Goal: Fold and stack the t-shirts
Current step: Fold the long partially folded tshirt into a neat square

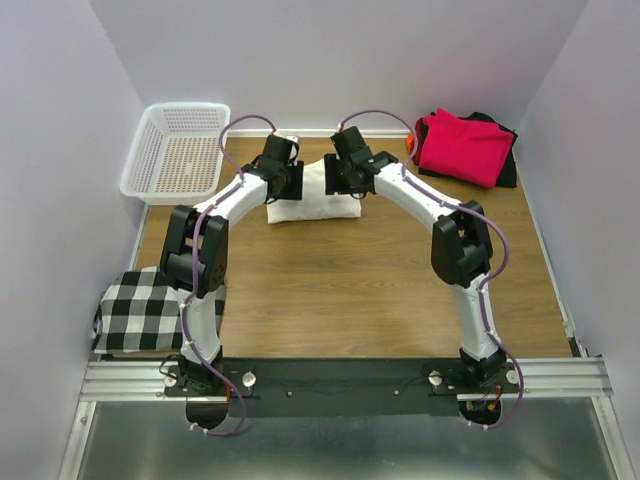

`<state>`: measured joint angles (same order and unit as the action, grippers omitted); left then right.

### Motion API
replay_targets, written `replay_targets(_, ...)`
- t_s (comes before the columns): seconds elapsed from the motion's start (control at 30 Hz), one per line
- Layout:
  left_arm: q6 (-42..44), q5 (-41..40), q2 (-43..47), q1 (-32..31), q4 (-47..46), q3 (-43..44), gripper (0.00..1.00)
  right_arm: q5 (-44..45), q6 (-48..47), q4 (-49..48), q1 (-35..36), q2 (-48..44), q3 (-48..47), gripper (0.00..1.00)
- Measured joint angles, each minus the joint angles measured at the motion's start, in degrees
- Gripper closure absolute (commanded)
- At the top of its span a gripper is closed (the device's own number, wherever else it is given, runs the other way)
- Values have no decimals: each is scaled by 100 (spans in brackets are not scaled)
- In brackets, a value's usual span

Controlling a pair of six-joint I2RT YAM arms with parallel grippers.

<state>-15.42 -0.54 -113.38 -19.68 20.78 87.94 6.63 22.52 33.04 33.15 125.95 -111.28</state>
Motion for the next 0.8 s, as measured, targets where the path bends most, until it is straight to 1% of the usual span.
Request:
replay_targets(0.23, -105, 42, -98, -203, -48, -153, 44, -205, -9, 7, 125, 398, -79, 41)
replay_targets(0.33, -184, -42, -337, -203, -136, -59, 44, -205, -28, -2, 125, 730, -188, 43)
replay_targets(0.47, -219, -120, -584, -203, -149, -46, 45, -199, -39, -70, 118, 894, -140, 45)
replay_targets(0.6, -269, -243, -546, -223, -365, -326, 45, -131, -26, -472, 118, 634, 422, 49)
replay_targets(0.8, -376, -284, -190, -308, -695, -979, 45, -120, 144, -1228, 151, -13, 1661, 51)
